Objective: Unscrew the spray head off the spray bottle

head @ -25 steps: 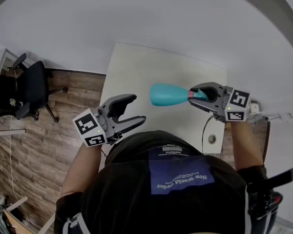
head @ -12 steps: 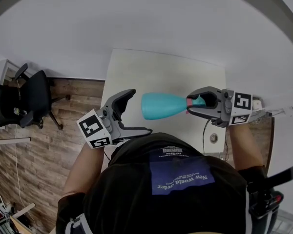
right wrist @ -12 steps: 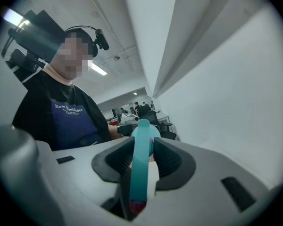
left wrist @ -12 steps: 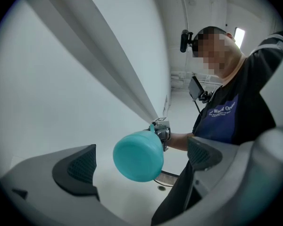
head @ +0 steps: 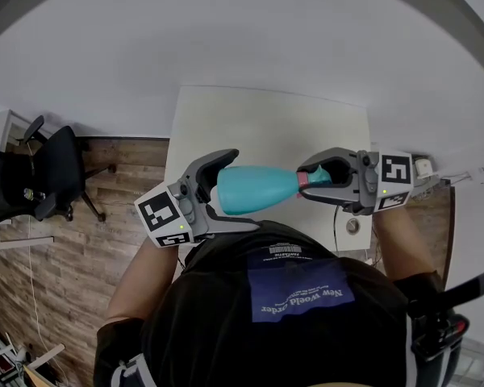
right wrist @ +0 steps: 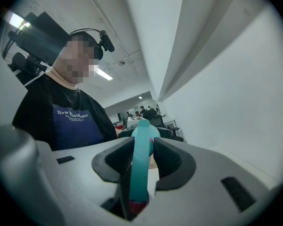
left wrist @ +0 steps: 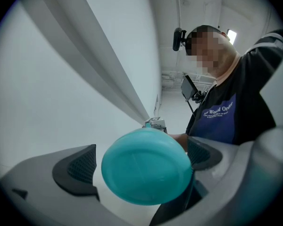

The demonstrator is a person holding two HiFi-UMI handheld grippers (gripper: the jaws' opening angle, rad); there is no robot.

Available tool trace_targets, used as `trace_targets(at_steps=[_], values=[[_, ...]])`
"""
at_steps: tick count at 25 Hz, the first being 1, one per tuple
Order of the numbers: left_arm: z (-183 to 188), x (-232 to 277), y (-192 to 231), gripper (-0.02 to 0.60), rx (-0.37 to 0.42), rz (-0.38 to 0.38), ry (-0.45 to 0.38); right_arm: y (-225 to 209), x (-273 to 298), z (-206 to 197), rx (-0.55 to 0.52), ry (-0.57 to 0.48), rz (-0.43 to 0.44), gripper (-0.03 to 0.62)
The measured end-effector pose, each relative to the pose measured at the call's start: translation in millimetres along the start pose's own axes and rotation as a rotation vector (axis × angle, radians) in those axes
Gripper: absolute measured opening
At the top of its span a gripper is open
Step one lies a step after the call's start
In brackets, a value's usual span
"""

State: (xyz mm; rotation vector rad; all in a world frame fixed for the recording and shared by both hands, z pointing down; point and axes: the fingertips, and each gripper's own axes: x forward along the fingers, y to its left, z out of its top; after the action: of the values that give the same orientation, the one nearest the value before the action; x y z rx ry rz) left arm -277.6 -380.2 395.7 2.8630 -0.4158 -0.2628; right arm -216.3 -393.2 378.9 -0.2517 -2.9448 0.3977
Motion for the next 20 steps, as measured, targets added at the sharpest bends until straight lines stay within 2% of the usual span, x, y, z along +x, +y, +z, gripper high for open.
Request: trace_targets(at_steps=[3,8,13,20], values=[[3.4,12.6,-6.3,0.591,0.007,-0.037,-0.004,1.5,-0.3,0.2,0.011,-0.005,0.014,0.124],[16.2,20.8,-23.7,0.588,-0.014,-0.155,-0.064,1.7,-2.2,0.0,0.063,-0.050,0.036,0.124],[12.3,21.4,-22.7,0.558,-0.007,-0.138,-0.046,0.7,-1.9,-1.8,0.064,-0.045,0.014,0.124],[11.4,21.8,-23.9,0.555,0.003,-0.146,-0.010,1.1,-1.2,-2.8,0.075,-0.044,0.012,0.124]])
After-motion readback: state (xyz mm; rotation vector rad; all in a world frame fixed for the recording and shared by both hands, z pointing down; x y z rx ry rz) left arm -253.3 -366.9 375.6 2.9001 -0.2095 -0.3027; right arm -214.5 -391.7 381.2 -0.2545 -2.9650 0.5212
